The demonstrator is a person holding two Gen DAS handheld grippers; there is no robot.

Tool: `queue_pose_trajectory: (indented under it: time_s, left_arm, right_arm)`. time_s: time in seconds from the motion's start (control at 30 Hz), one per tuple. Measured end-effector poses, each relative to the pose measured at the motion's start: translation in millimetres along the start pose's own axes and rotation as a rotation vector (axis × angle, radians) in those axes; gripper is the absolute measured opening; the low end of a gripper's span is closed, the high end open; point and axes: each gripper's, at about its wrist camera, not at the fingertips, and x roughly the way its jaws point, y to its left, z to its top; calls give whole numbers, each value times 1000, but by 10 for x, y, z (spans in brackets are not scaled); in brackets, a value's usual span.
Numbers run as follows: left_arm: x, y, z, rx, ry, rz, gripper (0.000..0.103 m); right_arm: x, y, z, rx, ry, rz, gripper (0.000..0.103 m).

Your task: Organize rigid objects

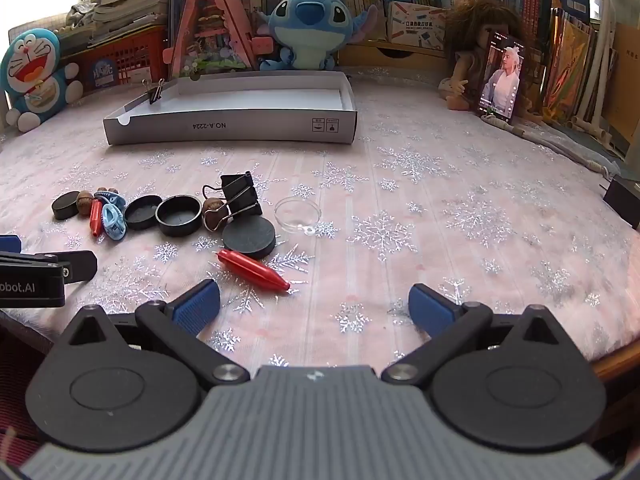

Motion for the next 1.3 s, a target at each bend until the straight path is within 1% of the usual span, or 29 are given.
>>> queue_pose_trajectory:
  time_s: [0.4, 1.3]
  left_arm:
    - [20, 53, -49, 3, 1, -15, 103]
    - [-2, 32, -19, 22, 3, -24, 103]
  right_arm:
    - [0, 9, -2, -1, 1, 0, 103]
    - [-1, 28, -15, -3, 2, 1, 103]
